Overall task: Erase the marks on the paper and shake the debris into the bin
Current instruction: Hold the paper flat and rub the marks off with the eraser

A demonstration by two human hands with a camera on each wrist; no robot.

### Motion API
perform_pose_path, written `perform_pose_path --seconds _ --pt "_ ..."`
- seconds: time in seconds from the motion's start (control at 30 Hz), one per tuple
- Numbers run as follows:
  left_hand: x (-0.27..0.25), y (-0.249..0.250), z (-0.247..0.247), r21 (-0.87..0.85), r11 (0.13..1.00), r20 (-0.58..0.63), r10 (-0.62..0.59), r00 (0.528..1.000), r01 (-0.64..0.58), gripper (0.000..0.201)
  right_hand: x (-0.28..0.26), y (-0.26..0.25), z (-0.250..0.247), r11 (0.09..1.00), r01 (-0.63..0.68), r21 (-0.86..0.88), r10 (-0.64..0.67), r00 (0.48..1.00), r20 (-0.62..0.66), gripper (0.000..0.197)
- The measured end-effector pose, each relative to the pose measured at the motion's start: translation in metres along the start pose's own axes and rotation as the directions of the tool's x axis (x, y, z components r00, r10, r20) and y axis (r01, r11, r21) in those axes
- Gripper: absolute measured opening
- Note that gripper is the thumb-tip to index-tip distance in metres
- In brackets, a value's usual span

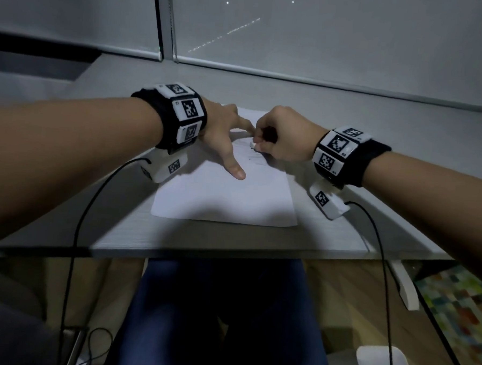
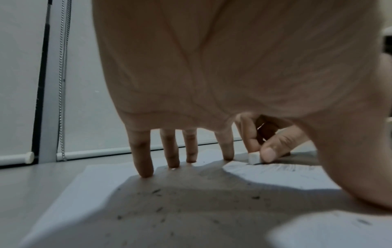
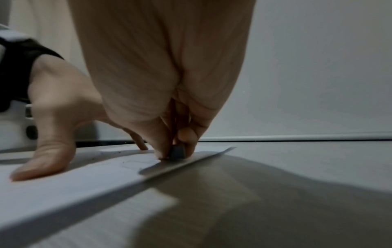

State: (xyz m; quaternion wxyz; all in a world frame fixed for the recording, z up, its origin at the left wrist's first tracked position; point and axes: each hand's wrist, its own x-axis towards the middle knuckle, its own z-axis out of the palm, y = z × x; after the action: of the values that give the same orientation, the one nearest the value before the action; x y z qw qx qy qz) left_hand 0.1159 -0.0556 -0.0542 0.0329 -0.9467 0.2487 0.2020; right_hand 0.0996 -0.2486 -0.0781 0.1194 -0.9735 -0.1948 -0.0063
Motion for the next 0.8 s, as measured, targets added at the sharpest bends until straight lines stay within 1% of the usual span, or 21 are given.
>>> perform_pose_path --seconds 0.1,0.2,0.33,0.47,0.57,0.67,0.73,0.8 --pt "0.000 0.001 0.001 -0.003 1.000 0.013 -0.016 1.000 0.016 0.136 -0.002 -0.004 0.004 0.998 0.031 -0.052 -0.032 0.999 -0.010 0.012" --pt "0.000 0.003 0.006 0.010 1.000 -0.021 -0.022 1.000 0.022 0.136 -0.003 -0.009 0.003 0.996 0.053 -0.072 -0.053 0.999 0.010 0.009" --pt "-0.001 0.006 0.006 0.006 0.999 -0.015 -0.049 0.999 0.049 0.136 -0.010 -0.013 0.002 0.996 0.079 -0.050 -0.078 0.997 0.010 0.009" --pt "0.002 0.010 0.003 0.014 0.998 -0.006 -0.067 0.998 0.067 0.130 -0.015 -0.016 -0.003 0.993 0.113 0.013 -0.114 0.991 0.069 0.009" --pt "0.005 0.011 0.003 0.039 0.995 -0.015 -0.091 0.996 0.092 0.130 -0.003 -0.011 -0.006 0.999 0.053 0.010 -0.053 0.998 0.031 0.010" --pt "0.007 0.013 0.004 0.064 0.990 -0.020 -0.121 0.992 0.122 0.135 0.009 -0.011 -0.005 1.000 -0.023 -0.020 0.022 1.000 -0.016 0.010" --pt "0.007 0.015 0.004 0.042 0.991 0.014 -0.125 0.992 0.125 0.135 0.010 -0.013 -0.002 0.999 -0.023 -0.027 0.023 0.999 -0.024 0.011" --pt "0.008 0.014 0.004 0.025 0.993 0.026 -0.119 0.993 0.118 0.125 0.004 -0.016 0.001 1.000 0.012 -0.025 -0.013 1.000 -0.007 0.013"
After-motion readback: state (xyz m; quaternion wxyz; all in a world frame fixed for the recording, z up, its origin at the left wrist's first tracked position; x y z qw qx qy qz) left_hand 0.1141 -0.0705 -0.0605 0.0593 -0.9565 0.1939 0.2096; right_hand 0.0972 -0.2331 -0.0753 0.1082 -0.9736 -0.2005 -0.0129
